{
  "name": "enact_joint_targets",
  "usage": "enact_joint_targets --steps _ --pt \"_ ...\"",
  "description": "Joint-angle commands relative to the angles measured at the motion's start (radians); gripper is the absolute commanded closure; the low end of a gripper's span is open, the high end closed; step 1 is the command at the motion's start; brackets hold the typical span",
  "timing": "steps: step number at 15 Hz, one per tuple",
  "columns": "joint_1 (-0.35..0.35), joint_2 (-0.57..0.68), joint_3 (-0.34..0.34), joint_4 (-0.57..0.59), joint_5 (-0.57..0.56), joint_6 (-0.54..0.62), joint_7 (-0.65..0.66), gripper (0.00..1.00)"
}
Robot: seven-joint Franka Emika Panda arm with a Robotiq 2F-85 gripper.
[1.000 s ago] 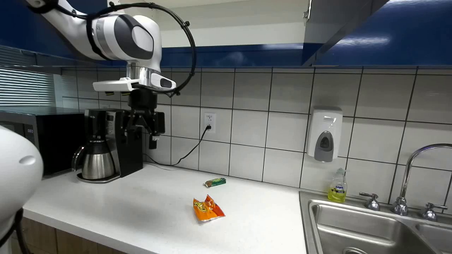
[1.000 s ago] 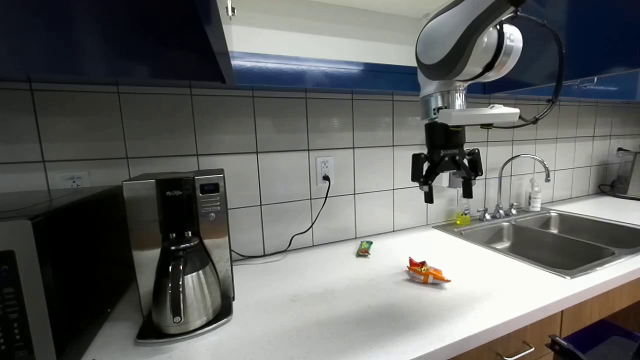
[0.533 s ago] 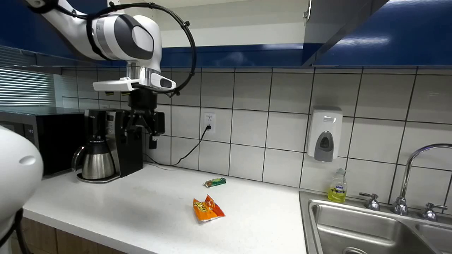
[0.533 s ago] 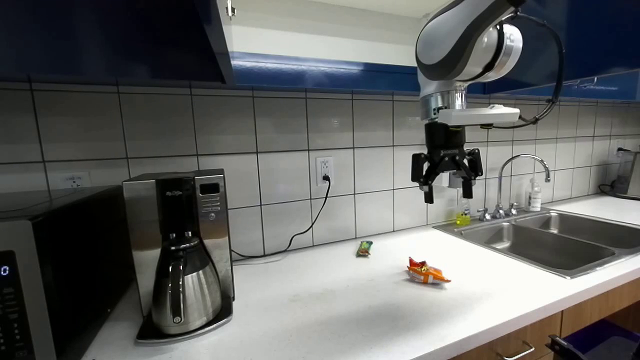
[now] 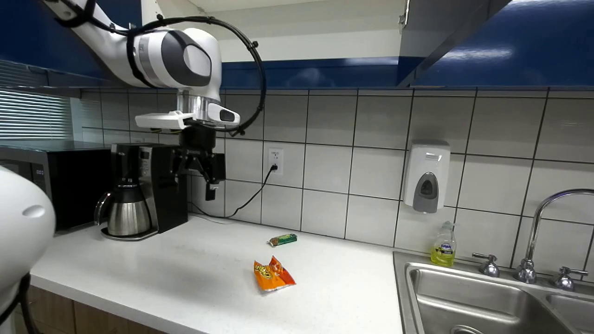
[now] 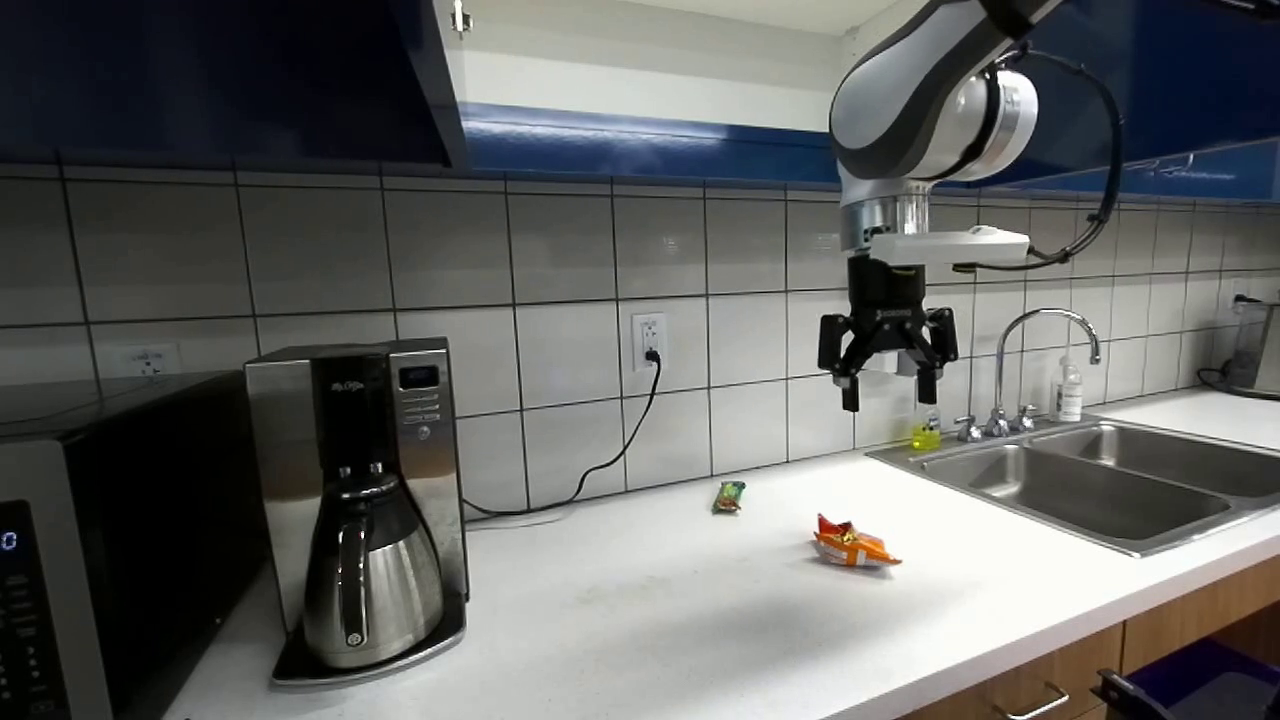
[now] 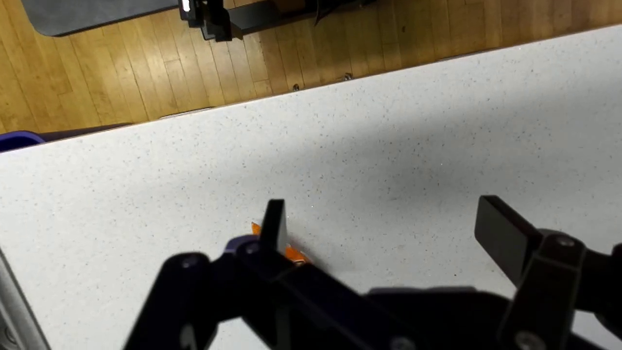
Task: Pick up the object from the counter and put it in the cabinet
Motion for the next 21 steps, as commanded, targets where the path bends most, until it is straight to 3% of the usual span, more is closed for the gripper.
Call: enact_joint_targets --steps 1,9,21 --pt "-0.031 0.095 -0.019 0.044 0.016 0.074 0.003 0.0" --pt "-0.041 0.29 -0.065 0.113 0.077 0.219 -0.005 0.0" --pt "-0.065 0.546 -0.104 0.207 0.102 0.348 0.047 0.0"
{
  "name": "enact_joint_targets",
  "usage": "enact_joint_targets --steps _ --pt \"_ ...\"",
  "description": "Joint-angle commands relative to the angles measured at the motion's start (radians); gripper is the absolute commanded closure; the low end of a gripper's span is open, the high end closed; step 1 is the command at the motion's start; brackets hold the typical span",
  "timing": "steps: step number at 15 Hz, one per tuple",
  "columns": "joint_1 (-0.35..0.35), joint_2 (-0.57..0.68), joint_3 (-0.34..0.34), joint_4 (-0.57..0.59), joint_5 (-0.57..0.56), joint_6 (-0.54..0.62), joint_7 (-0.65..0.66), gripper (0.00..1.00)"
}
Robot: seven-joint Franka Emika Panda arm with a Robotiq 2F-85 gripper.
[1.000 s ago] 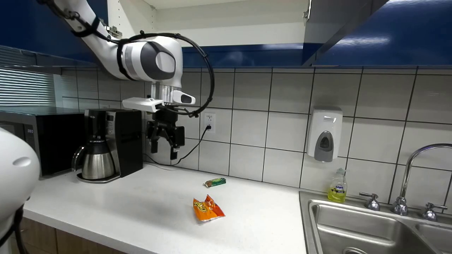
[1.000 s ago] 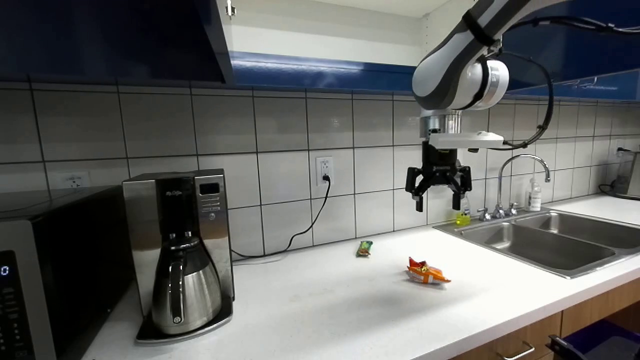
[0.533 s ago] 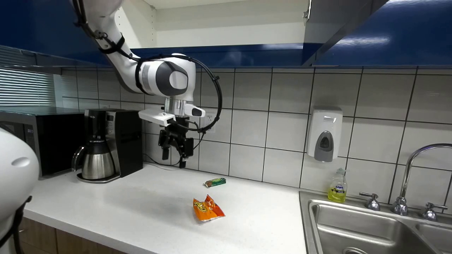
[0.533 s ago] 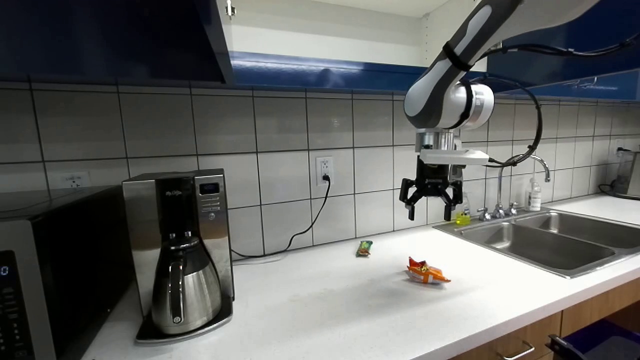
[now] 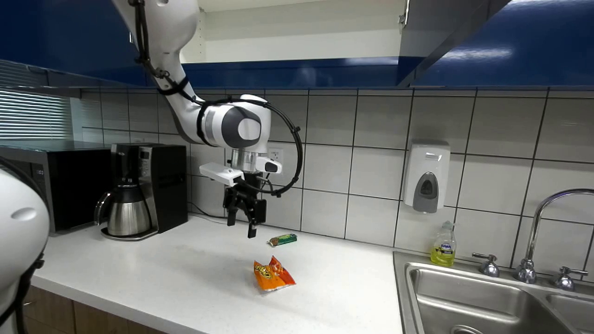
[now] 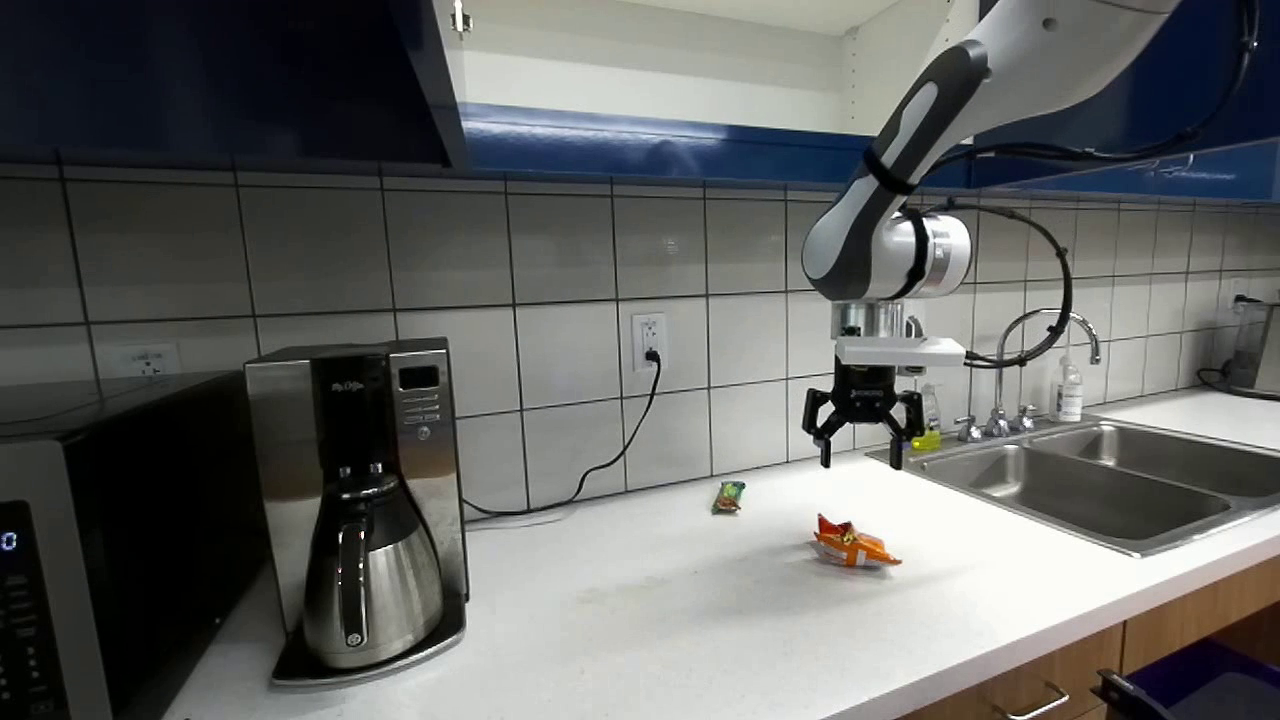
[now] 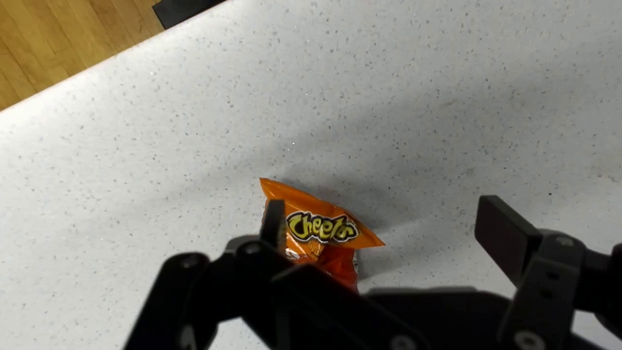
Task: Pick up the object from the counter and put it in the cabinet
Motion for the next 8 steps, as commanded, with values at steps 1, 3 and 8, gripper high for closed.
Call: enact_joint_targets --steps 1,3,8 --pt "-0.017 0.088 -0.003 0.052 0.035 0.036 0.034 0.0" --pt "-0.022 0.134 -0.007 0.07 0.065 0.064 0.035 0.0" --pt "-0.031 0.232 -0.016 0.112 0.13 0.122 0.044 0.0"
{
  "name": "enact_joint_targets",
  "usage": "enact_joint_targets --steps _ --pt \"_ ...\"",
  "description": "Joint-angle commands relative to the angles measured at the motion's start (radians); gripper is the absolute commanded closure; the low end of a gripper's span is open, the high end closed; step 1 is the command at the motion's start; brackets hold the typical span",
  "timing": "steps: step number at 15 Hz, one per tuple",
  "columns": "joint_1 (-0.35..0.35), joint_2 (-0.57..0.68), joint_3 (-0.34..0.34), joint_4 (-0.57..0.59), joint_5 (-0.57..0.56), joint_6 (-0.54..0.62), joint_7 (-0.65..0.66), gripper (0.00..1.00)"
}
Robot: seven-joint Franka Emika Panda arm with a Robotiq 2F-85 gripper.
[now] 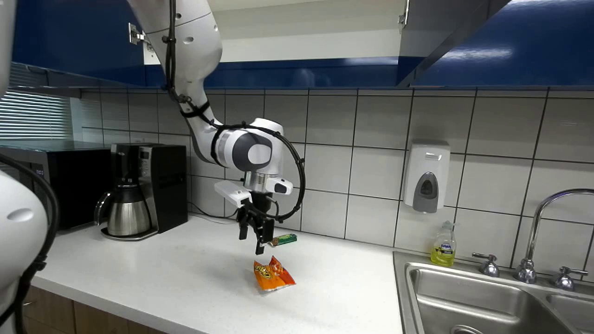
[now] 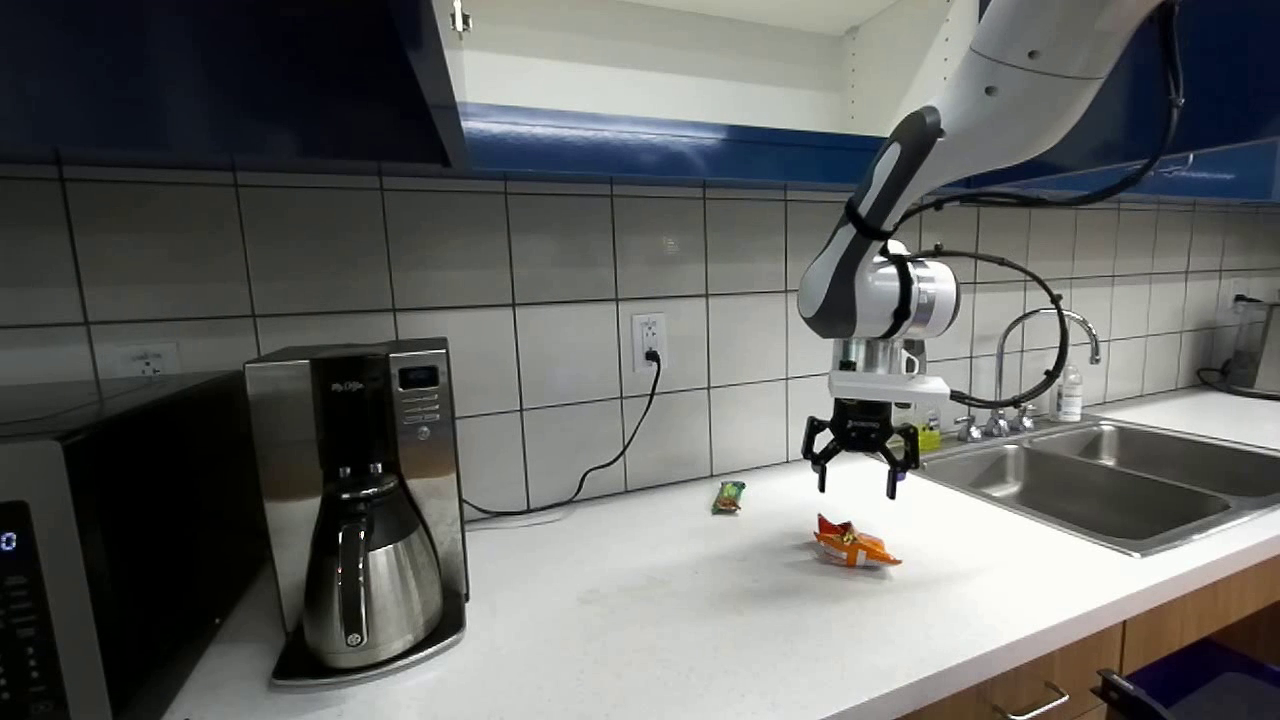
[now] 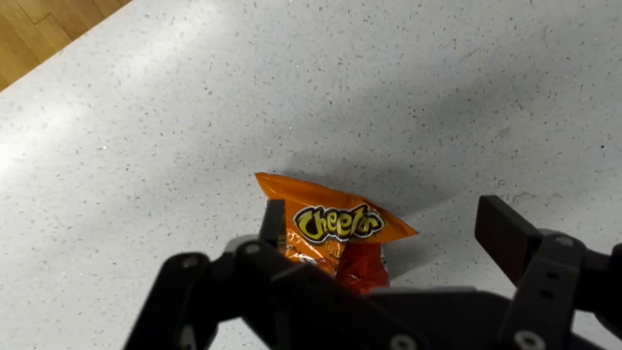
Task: Pick up the object from the counter and put it in the cabinet
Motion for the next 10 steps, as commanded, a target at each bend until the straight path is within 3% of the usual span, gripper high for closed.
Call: enact_joint_targets --steps 1,10 --pt "-0.018 0.079 0.001 0.057 0.039 0.032 0.03 0.0" --pt "-0.019 0.206 -0.019 0.153 0.051 0.066 0.102 0.0"
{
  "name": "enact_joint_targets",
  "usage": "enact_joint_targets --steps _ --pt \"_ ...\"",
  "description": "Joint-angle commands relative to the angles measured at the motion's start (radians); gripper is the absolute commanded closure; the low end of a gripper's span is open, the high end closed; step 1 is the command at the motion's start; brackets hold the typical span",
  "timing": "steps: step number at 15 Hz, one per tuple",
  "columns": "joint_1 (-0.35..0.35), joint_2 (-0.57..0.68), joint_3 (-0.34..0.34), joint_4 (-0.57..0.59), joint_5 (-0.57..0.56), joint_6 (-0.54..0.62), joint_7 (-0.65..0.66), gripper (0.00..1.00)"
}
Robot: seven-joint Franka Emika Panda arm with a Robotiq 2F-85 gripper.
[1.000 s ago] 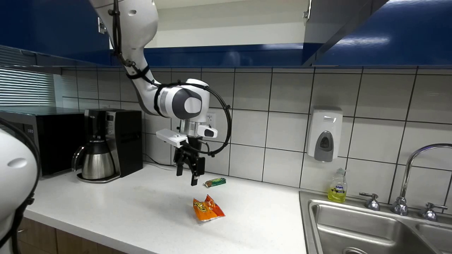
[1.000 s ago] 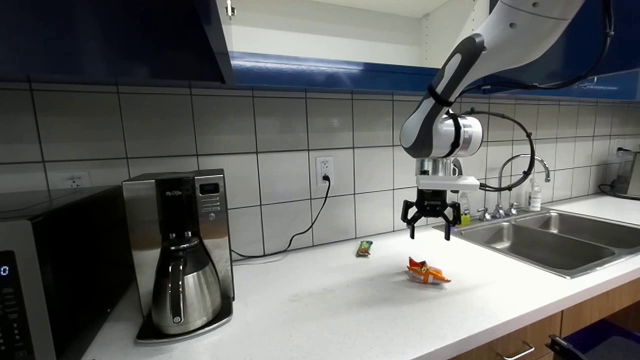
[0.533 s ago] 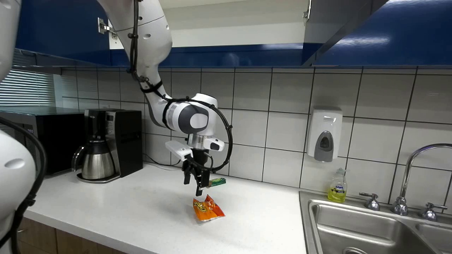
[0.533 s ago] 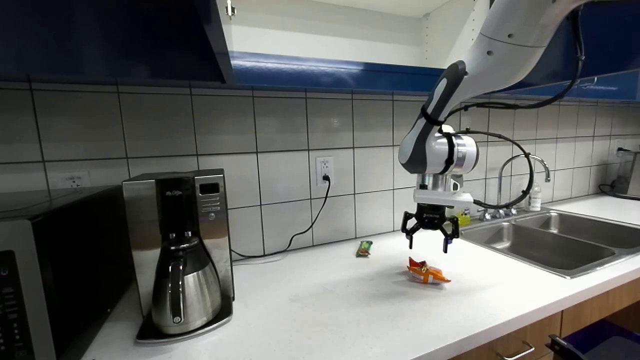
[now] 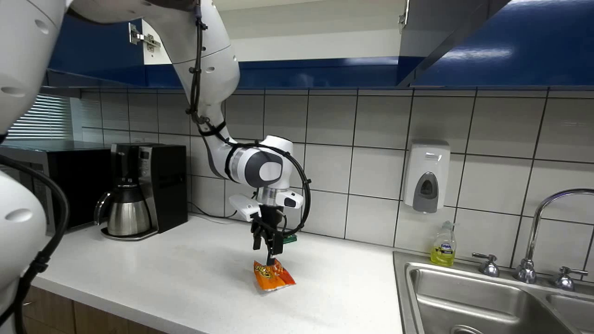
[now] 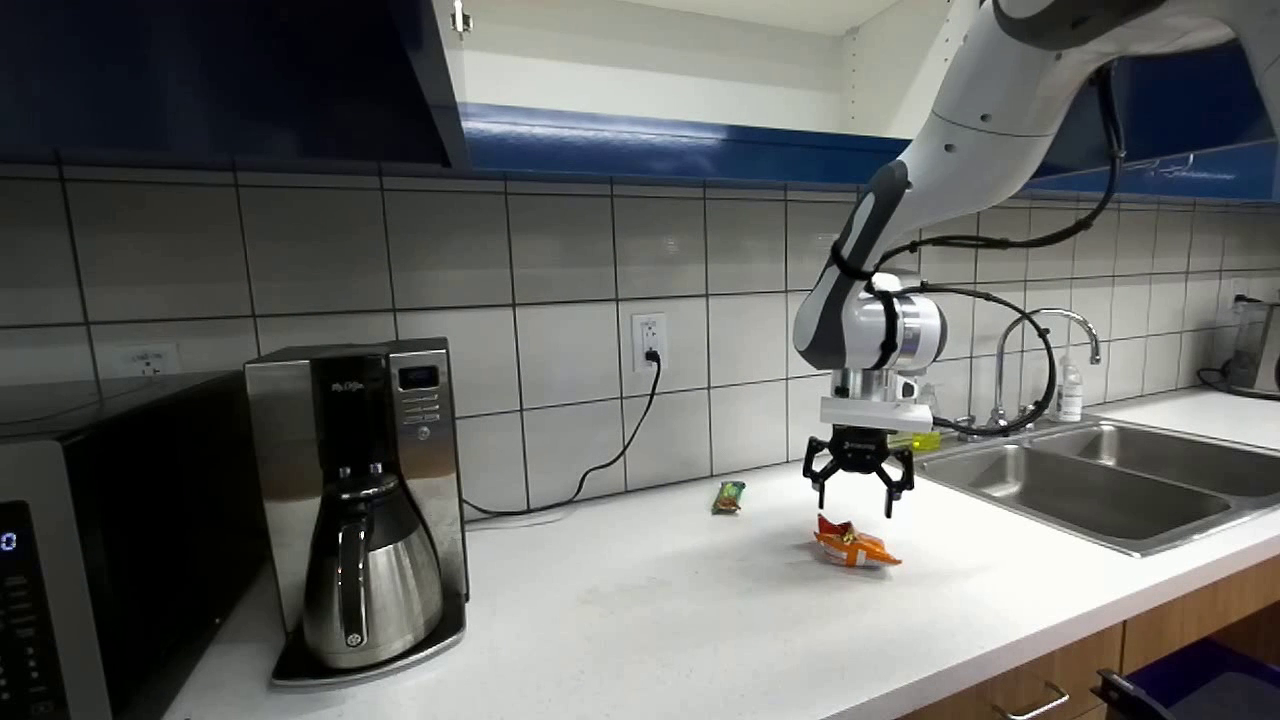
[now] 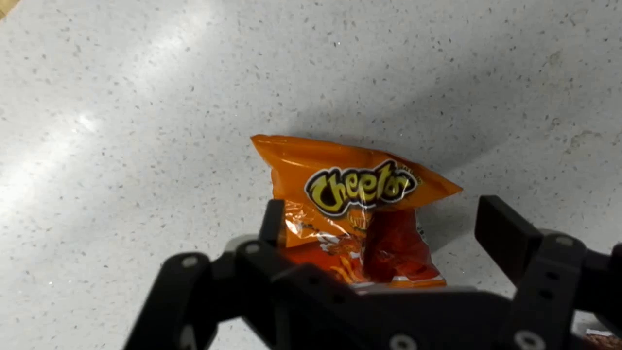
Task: Pick up the object from the counter and put it in the cabinet
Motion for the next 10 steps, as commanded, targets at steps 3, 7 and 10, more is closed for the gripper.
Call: enact_joint_targets --steps 3,7,10 --pt "-0.009 0.074 -0.002 0.072 0.023 0.007 0.068 0.0" --pt "-0.003 0.116 -0.006 0.106 0.018 -0.002 0.102 0.0" --pt "0.0 0.141 -0.009 0.127 0.015 -0.005 0.121 0.0"
